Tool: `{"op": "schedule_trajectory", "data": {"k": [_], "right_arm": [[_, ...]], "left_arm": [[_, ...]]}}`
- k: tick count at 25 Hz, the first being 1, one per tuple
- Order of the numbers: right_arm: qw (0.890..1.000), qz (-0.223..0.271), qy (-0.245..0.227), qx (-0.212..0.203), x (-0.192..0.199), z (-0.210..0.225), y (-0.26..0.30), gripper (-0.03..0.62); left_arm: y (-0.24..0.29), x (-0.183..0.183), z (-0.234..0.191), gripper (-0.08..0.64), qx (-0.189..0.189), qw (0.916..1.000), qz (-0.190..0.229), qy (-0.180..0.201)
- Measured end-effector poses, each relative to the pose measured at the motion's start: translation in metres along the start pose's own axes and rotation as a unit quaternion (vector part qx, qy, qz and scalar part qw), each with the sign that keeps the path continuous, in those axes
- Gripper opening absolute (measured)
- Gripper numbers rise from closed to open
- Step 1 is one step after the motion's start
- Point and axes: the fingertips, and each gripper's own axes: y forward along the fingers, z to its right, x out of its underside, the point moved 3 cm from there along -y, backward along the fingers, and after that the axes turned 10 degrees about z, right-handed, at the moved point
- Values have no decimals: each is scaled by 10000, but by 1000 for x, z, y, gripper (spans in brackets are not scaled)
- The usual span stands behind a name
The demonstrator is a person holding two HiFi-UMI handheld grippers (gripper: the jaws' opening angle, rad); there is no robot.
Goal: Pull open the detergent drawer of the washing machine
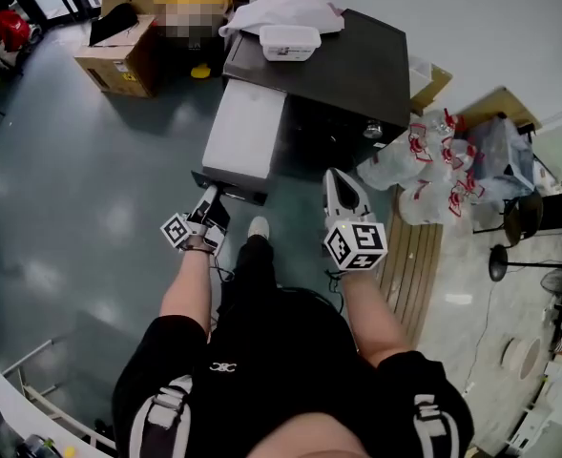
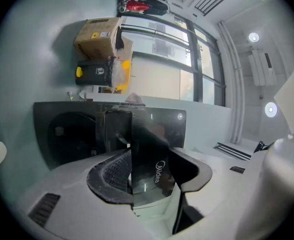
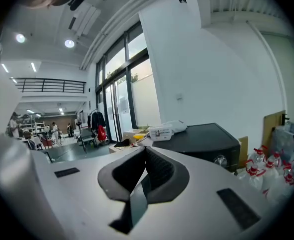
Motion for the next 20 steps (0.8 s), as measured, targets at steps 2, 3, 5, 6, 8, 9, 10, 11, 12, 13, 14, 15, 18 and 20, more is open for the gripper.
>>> {"op": "schedule_trajectory", "data": {"k": [2,3,5,6,8,9,10,11,12,13,14,15,18,20], "right_arm": [[10000,-64,0,67,0,-1,-15,2],[9999,-92,-14,93,-1,-2,-21,2],[9998,-125,-39,137,-3,-3,-27,2],[9998,-125,-38,166,-4,-4,-28,2],[9997,-68,-24,220,-8,-6,-27,2],[9997,-30,-49,230,-11,-7,-28,2],[9997,3,-106,221,-13,-10,-28,2],[9997,34,-172,197,-14,-14,-29,2],[9996,64,-219,171,-15,-17,-29,2],[9996,84,-237,156,-15,-20,-29,2],[9996,89,-237,158,-14,-22,-29,2],[9995,80,-236,168,-13,-22,-29,2],[9994,31,-240,228,-9,-22,-31,2],[9994,15,-198,282,-6,-20,-30,2]], "left_arm": [[-4,4,3,219,-62,9999,104,8],[-5,5,4,219,-111,9998,179,5],[-7,5,4,219,-216,9993,302,3],[-7,4,3,219,-257,9991,325,24],[-6,2,-1,219,-306,9990,309,58],[-5,2,-2,219,-324,9990,294,34],[-5,3,-2,219,-349,9990,290,-8],[-7,3,-4,221,-389,9988,297,-34],[-9,1,-7,221,-435,9986,306,-31],[-11,-1,-10,221,-474,9984,309,-9],[-10,-3,-12,221,-495,9983,308,14],[-9,-5,-14,222,-506,9982,309,37],[-7,-7,-22,222,-597,9977,302,97],[-8,-7,-25,222,-626,9977,253,97]]}}
